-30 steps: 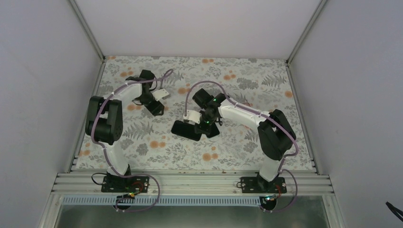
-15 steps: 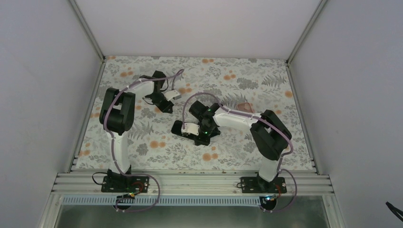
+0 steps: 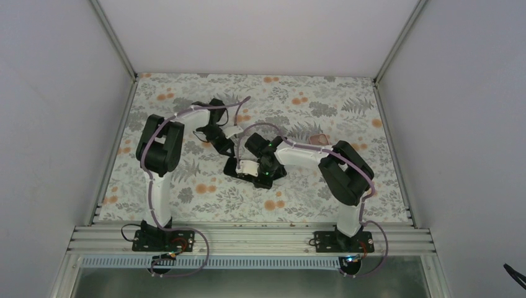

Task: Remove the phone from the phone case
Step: Adjust the phone at the center of the board.

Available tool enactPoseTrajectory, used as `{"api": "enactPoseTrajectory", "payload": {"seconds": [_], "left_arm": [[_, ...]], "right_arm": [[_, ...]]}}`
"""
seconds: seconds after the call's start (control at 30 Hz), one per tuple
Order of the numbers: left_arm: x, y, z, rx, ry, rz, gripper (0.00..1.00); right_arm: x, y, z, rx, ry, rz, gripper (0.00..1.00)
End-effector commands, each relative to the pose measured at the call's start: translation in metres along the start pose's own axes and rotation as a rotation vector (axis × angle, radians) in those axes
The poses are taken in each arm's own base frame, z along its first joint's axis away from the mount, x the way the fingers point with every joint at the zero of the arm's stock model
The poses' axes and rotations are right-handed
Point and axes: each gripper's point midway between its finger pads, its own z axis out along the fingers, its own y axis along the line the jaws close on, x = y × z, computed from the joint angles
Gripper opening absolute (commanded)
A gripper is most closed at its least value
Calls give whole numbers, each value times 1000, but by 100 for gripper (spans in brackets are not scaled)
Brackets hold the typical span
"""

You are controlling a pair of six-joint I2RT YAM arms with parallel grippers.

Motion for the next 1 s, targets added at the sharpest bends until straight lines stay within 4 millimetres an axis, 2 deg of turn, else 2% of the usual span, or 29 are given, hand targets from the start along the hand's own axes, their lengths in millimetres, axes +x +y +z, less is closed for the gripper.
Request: {"api": "enactPoseTrajectory", "payload": {"seconds": [0.0,0.13,0.4,0.73,0.97], "left_arm": [[28,-25,18,118,78,10,2],[45,-32,20,128,109,7,2],[65,-38,8,77,144,-2,2],[107,-29,-4,-24,189,-67,2],[127,-42,3,-1,199,-92,2]], "right_arm": [[-1,-20,-3,113,-1,7,4],[-1,-31,-5,160,-3,16,4],[-13,-57,-15,236,-47,35,4],[-38,-67,-9,203,-71,18,4],[-48,-78,-8,171,-91,44,4]]}}
